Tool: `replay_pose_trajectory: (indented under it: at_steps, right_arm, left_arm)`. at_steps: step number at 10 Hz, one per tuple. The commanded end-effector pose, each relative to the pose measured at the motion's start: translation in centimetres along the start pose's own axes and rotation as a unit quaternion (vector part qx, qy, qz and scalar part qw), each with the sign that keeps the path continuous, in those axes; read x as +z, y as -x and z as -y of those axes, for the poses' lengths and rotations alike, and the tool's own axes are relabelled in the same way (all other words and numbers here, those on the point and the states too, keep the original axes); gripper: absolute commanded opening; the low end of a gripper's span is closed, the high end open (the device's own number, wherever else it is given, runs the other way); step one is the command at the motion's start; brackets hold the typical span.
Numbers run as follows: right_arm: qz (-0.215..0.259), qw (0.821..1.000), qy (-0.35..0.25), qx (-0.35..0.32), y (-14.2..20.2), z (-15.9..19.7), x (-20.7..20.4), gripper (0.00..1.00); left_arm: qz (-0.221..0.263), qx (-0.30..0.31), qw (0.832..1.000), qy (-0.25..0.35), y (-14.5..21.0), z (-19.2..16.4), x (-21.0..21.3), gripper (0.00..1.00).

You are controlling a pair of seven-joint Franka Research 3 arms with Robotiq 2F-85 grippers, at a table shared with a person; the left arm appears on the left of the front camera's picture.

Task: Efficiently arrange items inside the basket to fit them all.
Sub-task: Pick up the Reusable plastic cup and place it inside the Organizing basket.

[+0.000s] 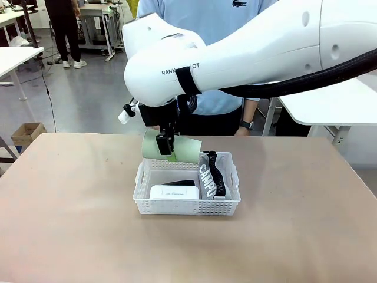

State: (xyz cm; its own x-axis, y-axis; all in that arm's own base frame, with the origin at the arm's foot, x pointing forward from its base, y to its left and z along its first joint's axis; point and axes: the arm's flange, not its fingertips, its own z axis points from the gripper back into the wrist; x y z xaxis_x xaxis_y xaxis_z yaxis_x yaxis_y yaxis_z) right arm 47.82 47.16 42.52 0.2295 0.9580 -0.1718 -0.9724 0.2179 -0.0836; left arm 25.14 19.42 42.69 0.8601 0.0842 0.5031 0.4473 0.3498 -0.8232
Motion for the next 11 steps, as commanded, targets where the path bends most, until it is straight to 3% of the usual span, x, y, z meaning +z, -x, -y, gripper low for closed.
replay_pose_trajectory:
  at_steps: [1,4,6,11]
  right_arm:
    - [0.014,1.0,0.011,0.0,0.1,-0.1,0.8,0.84]
    - [0.003,1.0,0.008,0.018,-0.6,-0.4,-0.9,0.84]
    - [0.025,0.999,0.016,0.027,-1.0,-1.1,-3.4,0.84]
    - [-0.016,0.999,0.026,0.014,0.2,-1.6,-5.3,0.84]
  left_arm:
    - [0.006,-0.001,1.0,0.008,0.0,0.3,0.0,1.0]
    - [0.006,-0.001,1.0,0.008,0.0,0.3,0.0,1.0]
    - [0.006,-0.001,1.0,0.008,0.0,0.3,0.0,1.0]
    - [0.006,-0.001,1.0,0.008,0.0,0.3,0.0,1.0]
